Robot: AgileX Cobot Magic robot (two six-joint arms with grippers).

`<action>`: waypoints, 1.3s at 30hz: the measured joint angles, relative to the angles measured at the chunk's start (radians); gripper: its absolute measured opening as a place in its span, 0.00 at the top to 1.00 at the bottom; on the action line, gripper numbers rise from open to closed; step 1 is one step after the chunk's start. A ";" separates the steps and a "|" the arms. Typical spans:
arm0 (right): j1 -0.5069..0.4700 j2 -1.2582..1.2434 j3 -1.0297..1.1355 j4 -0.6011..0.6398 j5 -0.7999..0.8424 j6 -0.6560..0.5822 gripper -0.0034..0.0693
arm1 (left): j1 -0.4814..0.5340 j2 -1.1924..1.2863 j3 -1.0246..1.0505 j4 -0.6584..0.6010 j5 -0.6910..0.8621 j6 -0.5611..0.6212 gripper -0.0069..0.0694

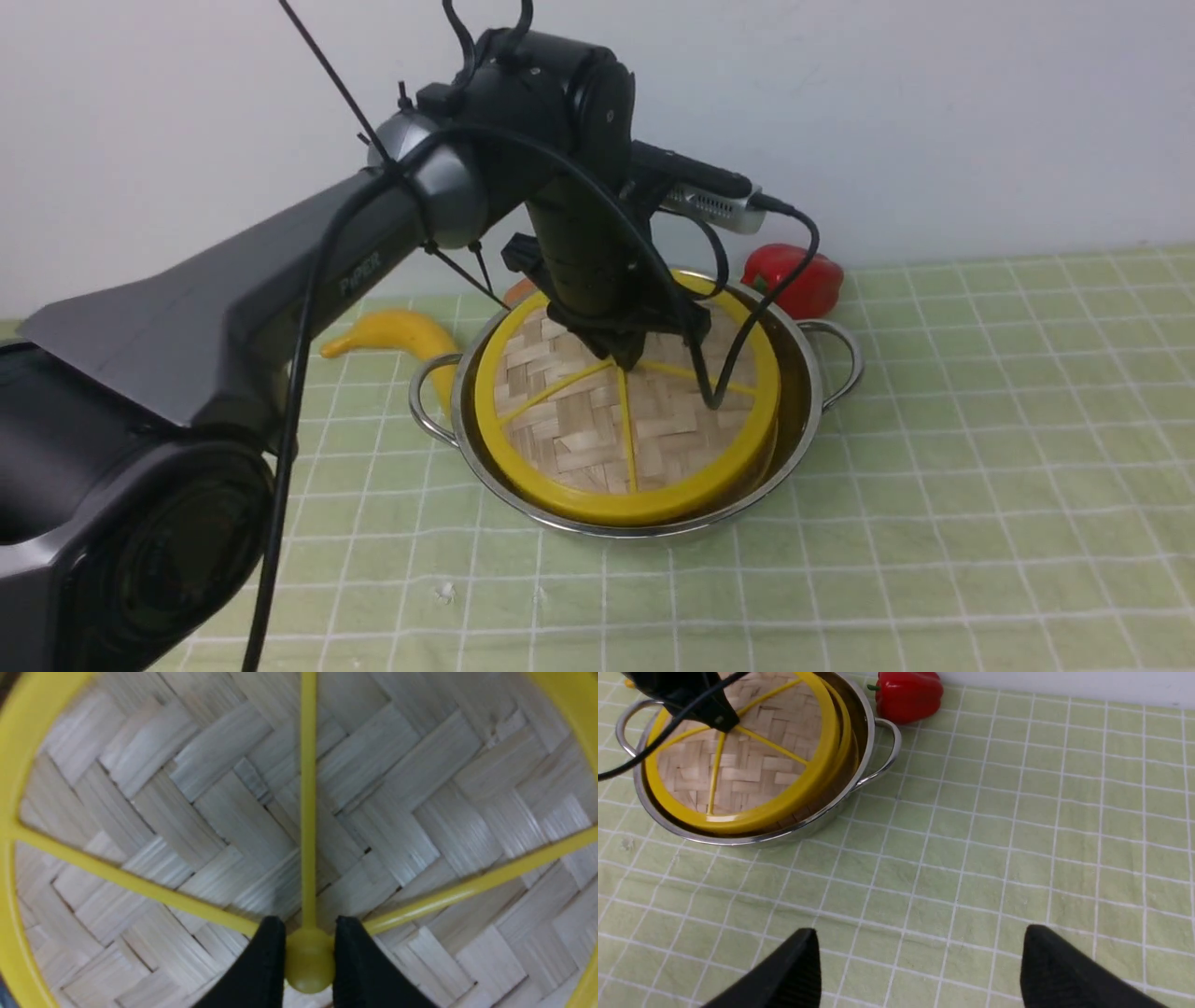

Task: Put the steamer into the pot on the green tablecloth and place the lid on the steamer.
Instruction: 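Place the yellow bamboo steamer lid onto the steamer in the pot with the left gripper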

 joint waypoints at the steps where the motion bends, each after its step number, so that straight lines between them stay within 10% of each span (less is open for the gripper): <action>1: 0.000 0.000 0.000 0.002 0.000 0.000 0.19 | 0.000 0.001 -0.001 0.000 -0.002 0.000 0.75; 39: 0.000 0.000 0.000 0.011 0.000 0.004 0.19 | -0.001 0.052 -0.083 0.027 -0.003 -0.011 0.75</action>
